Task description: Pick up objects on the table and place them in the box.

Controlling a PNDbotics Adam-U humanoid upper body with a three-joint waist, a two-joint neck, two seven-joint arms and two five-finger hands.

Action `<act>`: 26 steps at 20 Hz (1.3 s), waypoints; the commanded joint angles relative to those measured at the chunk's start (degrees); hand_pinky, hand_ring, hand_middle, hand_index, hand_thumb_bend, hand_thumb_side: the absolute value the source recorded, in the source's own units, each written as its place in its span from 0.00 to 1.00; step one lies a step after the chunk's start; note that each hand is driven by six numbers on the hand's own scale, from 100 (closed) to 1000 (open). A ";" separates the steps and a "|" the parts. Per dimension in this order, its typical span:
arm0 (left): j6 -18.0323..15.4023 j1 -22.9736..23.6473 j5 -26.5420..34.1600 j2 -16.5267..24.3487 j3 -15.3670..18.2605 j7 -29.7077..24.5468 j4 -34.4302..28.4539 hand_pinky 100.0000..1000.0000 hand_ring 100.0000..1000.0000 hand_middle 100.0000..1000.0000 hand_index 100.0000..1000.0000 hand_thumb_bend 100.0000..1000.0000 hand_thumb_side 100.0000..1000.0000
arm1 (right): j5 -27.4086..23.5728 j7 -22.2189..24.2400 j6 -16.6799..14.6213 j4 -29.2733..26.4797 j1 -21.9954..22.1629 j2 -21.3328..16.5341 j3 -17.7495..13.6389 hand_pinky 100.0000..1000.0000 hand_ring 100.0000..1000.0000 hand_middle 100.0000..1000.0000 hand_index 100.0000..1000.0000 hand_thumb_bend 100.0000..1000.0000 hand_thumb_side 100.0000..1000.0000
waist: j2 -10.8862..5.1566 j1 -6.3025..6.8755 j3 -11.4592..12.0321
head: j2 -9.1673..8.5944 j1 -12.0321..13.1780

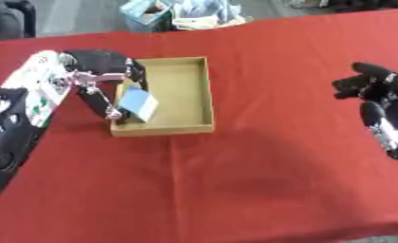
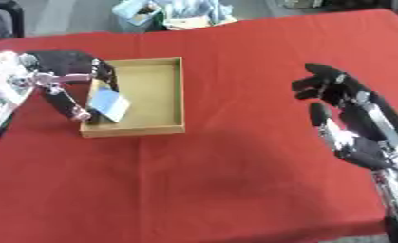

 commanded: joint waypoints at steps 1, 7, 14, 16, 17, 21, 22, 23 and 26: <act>3.54 -0.58 0.22 1.71 2.13 6.37 -4.04 0.76 0.72 0.71 0.84 0.60 0.39 | -0.29 0.13 -0.06 -0.68 -0.57 -0.61 -0.17 0.70 0.79 0.65 0.92 0.00 0.50 | -1.01 -0.20 0.22 | -0.51 -0.16; 10.35 2.95 13.68 4.63 6.17 12.46 -14.72 0.69 0.64 0.64 0.82 0.24 0.36 | -0.21 -0.05 -0.14 -0.62 -0.83 -0.90 -0.23 0.71 0.79 0.65 0.92 0.00 0.50 | -1.03 -0.44 1.11 | -0.47 -0.51; 20.33 14.68 41.07 8.49 13.01 17.77 -32.41 0.64 0.57 0.56 0.77 0.00 0.49 | -0.28 0.13 -0.91 -0.39 -2.71 -2.87 0.51 0.71 0.79 0.65 0.92 0.00 0.48 | -1.08 -1.06 3.40 | -0.49 -1.19; 21.59 18.62 46.49 8.64 14.84 19.18 -36.58 0.63 0.56 0.55 0.77 0.00 0.52 | -0.30 0.36 -1.25 -0.03 -3.56 -3.75 0.96 0.71 0.79 0.65 0.92 0.00 0.48 | -1.06 -1.24 4.12 | -0.52 -1.33; 21.99 20.38 48.23 8.48 15.65 19.61 -38.16 0.62 0.56 0.55 0.76 0.00 0.53 | -0.31 0.48 -1.43 0.18 -3.99 -4.16 1.19 0.71 0.79 0.65 0.92 0.00 0.48 | -1.04 -1.33 4.48 | -0.51 -1.42; 23.04 27.05 52.01 6.20 18.49 21.52 -42.78 0.60 0.54 0.53 0.75 0.00 0.59 | -0.31 1.30 -2.47 1.20 -6.20 -6.34 2.61 0.71 0.79 0.66 0.92 0.00 0.47 | -0.88 -1.80 5.90 | -0.40 -1.79; 23.29 28.45 52.52 5.32 18.98 21.82 -43.57 0.60 0.53 0.53 0.75 0.00 0.60 | -0.28 1.67 -2.87 1.49 -6.88 -7.26 3.18 0.71 0.79 0.66 0.92 0.00 0.46 | -0.90 -1.90 6.24 | -0.28 -1.83; 23.57 29.61 52.85 4.53 19.41 21.98 -44.22 0.60 0.53 0.53 0.75 0.00 0.61 | -0.25 2.03 -3.31 1.80 -7.52 -8.19 3.73 0.71 0.79 0.66 0.92 0.00 0.46 | -0.93 -2.00 6.51 | -0.21 -1.86; 24.62 32.55 53.03 1.97 20.58 21.84 -45.69 0.59 0.53 0.52 0.75 0.00 0.64 | -0.08 3.39 -4.99 2.82 -9.79 -11.36 5.75 0.71 0.79 0.66 0.92 0.00 0.44 | -0.97 -2.27 7.32 | -0.07 -2.09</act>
